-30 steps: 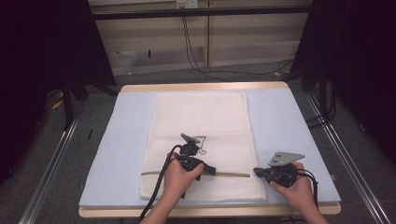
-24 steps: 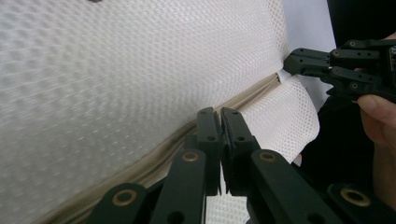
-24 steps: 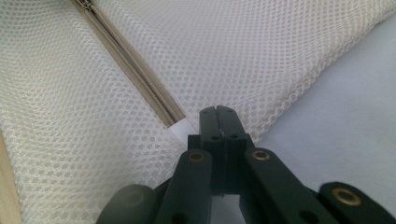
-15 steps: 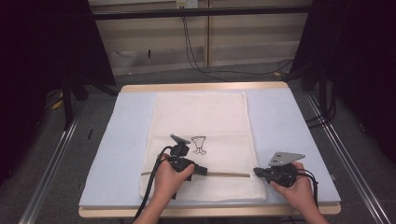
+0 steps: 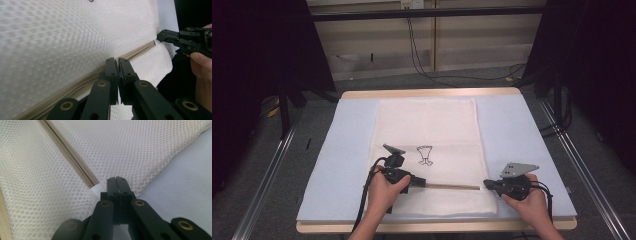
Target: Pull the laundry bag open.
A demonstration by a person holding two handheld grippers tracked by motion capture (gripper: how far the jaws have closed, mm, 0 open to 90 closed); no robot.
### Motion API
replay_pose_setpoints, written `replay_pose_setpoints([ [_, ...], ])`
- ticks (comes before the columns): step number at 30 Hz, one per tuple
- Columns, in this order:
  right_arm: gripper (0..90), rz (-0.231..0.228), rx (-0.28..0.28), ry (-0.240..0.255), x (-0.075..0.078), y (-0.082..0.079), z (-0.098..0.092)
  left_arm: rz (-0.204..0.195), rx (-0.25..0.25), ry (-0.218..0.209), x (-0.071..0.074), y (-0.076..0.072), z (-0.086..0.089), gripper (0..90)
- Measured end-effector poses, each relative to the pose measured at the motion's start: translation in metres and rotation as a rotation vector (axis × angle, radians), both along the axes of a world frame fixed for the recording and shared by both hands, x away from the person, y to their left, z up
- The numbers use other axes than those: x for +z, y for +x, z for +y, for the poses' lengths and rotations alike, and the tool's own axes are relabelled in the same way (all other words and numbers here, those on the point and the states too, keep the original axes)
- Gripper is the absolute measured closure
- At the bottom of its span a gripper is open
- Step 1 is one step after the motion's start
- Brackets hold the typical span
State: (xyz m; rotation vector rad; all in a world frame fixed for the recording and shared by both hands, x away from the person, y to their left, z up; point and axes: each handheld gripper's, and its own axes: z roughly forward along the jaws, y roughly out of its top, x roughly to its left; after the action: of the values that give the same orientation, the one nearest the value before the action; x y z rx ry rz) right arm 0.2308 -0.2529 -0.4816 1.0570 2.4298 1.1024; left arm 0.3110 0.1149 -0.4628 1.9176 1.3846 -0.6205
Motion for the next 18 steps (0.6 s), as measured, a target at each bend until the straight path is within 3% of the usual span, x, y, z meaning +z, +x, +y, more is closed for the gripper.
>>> replay_pose_setpoints([
  [8,90.0,0.000,-0.002,-0.005,0.000,0.000,0.000,-0.001,0.028,-0.006,0.001,0.000,0.018,87.3],
  [18,90.0,0.002,-0.006,0.001,0.000,0.000,0.000,-0.004,0.041,0.016,0.002,0.001,0.032,87.3],
])
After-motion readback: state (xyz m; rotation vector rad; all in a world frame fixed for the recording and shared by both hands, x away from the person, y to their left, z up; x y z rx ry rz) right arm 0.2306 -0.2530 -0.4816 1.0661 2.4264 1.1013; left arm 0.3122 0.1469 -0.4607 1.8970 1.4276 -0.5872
